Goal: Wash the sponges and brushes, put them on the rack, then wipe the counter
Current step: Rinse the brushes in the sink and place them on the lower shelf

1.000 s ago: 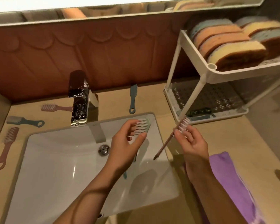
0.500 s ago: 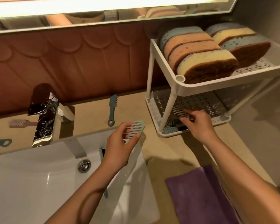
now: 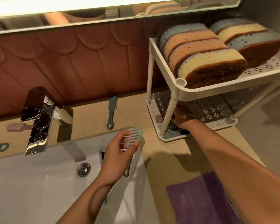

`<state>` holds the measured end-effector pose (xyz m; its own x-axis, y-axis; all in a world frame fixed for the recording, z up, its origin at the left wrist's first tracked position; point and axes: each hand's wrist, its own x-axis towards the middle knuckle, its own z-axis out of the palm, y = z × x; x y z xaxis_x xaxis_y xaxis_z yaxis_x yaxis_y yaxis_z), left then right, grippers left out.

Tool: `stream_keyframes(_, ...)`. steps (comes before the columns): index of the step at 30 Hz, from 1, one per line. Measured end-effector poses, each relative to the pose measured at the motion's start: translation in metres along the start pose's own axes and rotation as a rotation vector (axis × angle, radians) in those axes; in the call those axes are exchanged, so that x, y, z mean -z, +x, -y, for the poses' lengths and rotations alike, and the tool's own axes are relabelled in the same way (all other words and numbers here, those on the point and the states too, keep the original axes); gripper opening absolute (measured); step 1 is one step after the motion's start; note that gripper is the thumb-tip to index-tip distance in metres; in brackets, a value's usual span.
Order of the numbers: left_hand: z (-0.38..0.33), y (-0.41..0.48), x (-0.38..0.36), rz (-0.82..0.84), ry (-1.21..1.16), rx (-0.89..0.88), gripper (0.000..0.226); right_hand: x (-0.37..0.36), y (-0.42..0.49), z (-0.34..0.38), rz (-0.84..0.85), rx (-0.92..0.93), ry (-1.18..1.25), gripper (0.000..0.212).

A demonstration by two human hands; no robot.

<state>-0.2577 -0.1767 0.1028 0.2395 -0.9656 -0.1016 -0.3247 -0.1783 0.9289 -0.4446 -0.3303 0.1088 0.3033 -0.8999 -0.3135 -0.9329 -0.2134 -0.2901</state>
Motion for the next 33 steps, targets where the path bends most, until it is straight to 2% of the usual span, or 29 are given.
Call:
stream_keyframes(7, -0.010, -0.001, -0.002, -0.018, -0.013, -0.005, 0.023, -0.020, 0.004, -0.019, 0.006, -0.019, 0.034, 0.035)
stream_keyframes(10, -0.019, -0.005, -0.001, -0.016, -0.030, 0.007, 0.025, -0.023, -0.007, -0.025, -0.090, 0.016, 0.119, 0.034)
stream_keyframes(15, -0.039, -0.017, -0.001, 0.085, -0.130, 0.034, 0.048, -0.017, -0.054, -0.018, -0.162, 0.014, 0.354, 0.034)
stream_keyframes(18, -0.053, -0.025, -0.007, 0.113, -0.212, 0.064, 0.033, -0.014, -0.094, -0.005, -0.173, 0.072, 0.471, 0.029)
stream_keyframes(20, -0.057, -0.029, -0.013, 0.065, -0.244, 0.081, 0.018, -0.012, -0.118, 0.007, -0.185, 0.116, 0.555, 0.027)
stream_keyframes(23, -0.063, -0.036, -0.023, -0.025, -0.246, 0.066, 0.016, -0.006, -0.152, 0.025, -0.207, 0.148, 0.656, 0.029)
stream_keyframes(28, -0.073, -0.040, -0.042, -0.095, -0.364, 0.172, 0.022, -0.006, -0.178, 0.038, -0.284, 0.160, 0.505, 0.049)
stream_keyframes(30, -0.076, -0.040, -0.050, -0.088, -0.457, 0.235, 0.023, -0.010, -0.175, 0.037, -0.339, 0.136, 0.509, 0.049)
stream_keyframes(33, -0.080, -0.037, -0.059, -0.054, -0.472, 0.271, 0.022, -0.016, -0.167, 0.026, -0.420, 0.109, 0.454, 0.044)
